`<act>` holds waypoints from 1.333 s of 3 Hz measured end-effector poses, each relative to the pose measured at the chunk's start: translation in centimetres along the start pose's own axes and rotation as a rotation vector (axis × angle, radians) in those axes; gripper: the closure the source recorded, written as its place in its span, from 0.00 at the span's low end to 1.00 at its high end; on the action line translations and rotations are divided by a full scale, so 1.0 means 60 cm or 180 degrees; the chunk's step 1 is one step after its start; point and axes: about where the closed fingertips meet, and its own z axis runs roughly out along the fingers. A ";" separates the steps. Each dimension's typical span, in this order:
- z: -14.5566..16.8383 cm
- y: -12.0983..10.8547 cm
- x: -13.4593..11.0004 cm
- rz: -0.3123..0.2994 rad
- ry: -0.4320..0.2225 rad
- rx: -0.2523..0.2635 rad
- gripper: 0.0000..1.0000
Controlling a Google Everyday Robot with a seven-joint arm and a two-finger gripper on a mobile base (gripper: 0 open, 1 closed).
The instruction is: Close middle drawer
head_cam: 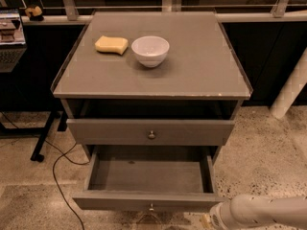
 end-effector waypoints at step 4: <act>0.001 -0.020 -0.136 -0.0504 -0.0261 0.0072 1.00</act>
Offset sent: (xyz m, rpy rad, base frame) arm 0.1543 0.0084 0.0224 -0.0764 -0.1961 0.0910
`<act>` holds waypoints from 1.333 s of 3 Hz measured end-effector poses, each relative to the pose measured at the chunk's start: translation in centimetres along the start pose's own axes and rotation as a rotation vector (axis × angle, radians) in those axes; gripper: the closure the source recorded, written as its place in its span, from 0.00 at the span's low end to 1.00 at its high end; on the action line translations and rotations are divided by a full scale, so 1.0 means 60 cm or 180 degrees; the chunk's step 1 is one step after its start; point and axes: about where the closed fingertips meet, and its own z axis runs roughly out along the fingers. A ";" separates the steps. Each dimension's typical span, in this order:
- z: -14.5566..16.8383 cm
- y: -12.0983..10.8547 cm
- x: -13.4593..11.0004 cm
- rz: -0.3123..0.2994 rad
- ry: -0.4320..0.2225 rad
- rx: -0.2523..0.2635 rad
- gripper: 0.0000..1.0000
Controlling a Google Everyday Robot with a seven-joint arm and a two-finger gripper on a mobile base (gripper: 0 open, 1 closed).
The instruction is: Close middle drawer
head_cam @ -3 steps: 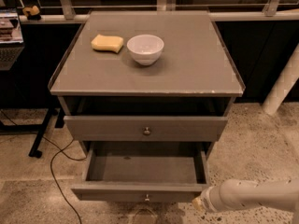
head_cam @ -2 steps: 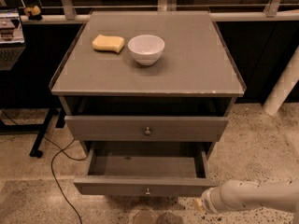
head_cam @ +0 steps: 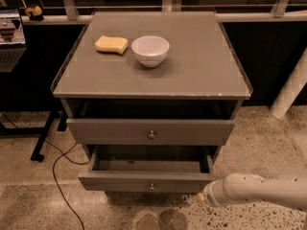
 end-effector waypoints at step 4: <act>0.011 -0.056 -0.117 -0.0324 -0.0289 0.0255 1.00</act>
Offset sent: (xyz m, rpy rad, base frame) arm 0.0995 -0.0078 0.0350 -0.0901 -0.2393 0.0580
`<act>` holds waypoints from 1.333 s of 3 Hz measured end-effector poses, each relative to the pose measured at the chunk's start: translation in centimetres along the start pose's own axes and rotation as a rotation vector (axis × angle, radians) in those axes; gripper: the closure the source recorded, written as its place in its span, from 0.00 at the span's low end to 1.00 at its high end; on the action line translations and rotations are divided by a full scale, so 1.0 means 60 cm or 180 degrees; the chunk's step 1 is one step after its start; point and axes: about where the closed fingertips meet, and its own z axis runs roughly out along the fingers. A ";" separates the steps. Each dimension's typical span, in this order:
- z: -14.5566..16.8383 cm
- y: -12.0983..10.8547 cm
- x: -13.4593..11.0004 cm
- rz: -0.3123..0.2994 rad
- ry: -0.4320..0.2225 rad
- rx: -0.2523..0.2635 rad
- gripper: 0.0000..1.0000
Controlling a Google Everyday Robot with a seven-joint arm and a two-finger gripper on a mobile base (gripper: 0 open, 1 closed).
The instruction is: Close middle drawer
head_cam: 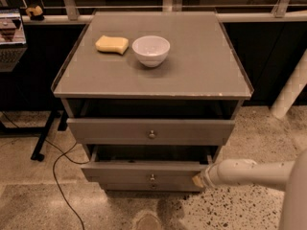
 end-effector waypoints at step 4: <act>0.025 -0.038 -0.066 -0.0088 -0.0027 0.0111 1.00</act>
Offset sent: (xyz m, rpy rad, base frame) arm 0.1202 0.0013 0.0111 -0.0737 -0.0788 0.0205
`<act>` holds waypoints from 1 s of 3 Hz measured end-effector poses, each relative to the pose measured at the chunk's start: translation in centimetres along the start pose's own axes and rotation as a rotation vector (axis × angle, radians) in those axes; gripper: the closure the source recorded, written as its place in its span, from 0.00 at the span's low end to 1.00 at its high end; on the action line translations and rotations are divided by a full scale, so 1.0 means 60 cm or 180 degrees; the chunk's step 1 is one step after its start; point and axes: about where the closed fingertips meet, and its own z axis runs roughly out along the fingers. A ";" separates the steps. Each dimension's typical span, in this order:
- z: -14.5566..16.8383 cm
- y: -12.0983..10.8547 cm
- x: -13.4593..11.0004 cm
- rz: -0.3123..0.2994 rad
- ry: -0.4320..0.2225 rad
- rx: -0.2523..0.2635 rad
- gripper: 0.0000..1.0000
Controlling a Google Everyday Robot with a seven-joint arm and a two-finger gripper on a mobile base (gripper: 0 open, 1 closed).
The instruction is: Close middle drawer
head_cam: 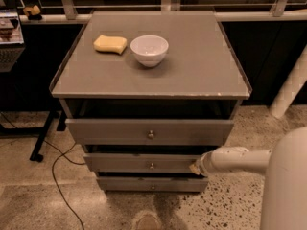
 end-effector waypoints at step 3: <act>0.005 -0.015 0.085 0.0424 0.0124 0.0014 1.00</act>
Offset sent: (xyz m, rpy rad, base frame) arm -0.0054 -0.0307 -0.0302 0.0148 0.0555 -0.0972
